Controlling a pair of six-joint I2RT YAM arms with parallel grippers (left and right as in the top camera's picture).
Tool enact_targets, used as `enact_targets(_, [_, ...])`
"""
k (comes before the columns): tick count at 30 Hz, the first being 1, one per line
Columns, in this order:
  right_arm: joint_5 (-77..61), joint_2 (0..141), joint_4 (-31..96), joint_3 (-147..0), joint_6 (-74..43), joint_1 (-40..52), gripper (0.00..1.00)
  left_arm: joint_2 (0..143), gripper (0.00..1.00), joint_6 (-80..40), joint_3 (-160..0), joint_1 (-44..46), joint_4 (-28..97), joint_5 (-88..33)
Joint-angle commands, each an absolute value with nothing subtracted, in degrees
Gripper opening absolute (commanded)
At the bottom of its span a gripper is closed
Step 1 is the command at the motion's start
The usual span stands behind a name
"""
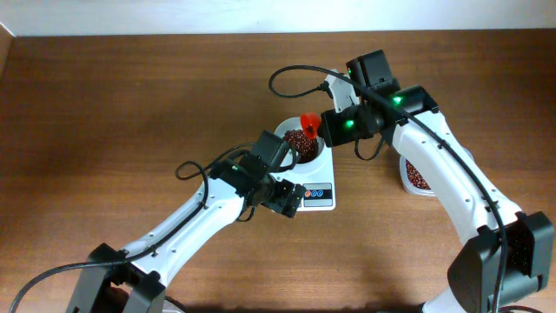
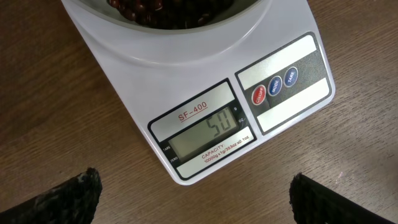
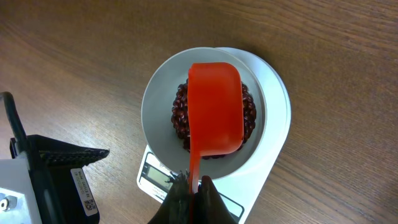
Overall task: Scoop item into bowl and weigh 50g on scale
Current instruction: 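Shake the tilted scoop over the bowl to trickle in more beans, then carry the scoop right back to the bean tub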
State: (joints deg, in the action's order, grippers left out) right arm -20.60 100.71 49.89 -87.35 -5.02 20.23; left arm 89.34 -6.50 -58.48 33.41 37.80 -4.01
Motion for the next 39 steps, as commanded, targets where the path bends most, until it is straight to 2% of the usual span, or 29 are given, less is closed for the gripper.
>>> enact_targets(1, [-20.99,100.55,49.71,-88.53,-5.41,20.08,0.04,88.47,0.99,-6.98,-59.02,33.23,37.54,-3.36])
enact_targets(6, [-21.93,100.55,49.71,-88.53,-5.41,20.03,0.04,88.47,0.99,-6.98,-59.02,33.23,37.52,-3.36])
enact_targets(10, [-28.14,100.55,49.74,-88.53,-7.46,17.1,0.04,88.47,0.99,-6.98,-59.02,33.23,37.52,-3.36])
enact_targets(15, [-46.68,100.57,50.41,-88.51,-8.01,9.28,0.04,88.47,0.99,-6.98,-59.02,33.23,37.52,-3.36])
enact_targets(19, [-55.31,100.62,51.62,-88.51,-8.01,6.28,0.04,88.47,0.99,-6.98,-59.02,33.23,37.52,-3.36])
enact_targets(27, [-55.29,100.66,59.18,-88.51,-5.85,1.8,0.04,88.47,0.99,-6.98,-59.02,33.23,37.56,-3.36])
enact_targets(30, [-55.35,100.66,66.3,-88.51,-3.2,-5.5,0.04,88.47,0.99,-6.98,-59.02,33.23,37.56,-3.31])
enact_targets(39, [-55.27,100.66,76.75,-88.51,-3.16,-23.86,0.04,88.47,0.99,-6.98,-59.02,33.23,37.56,-3.11])
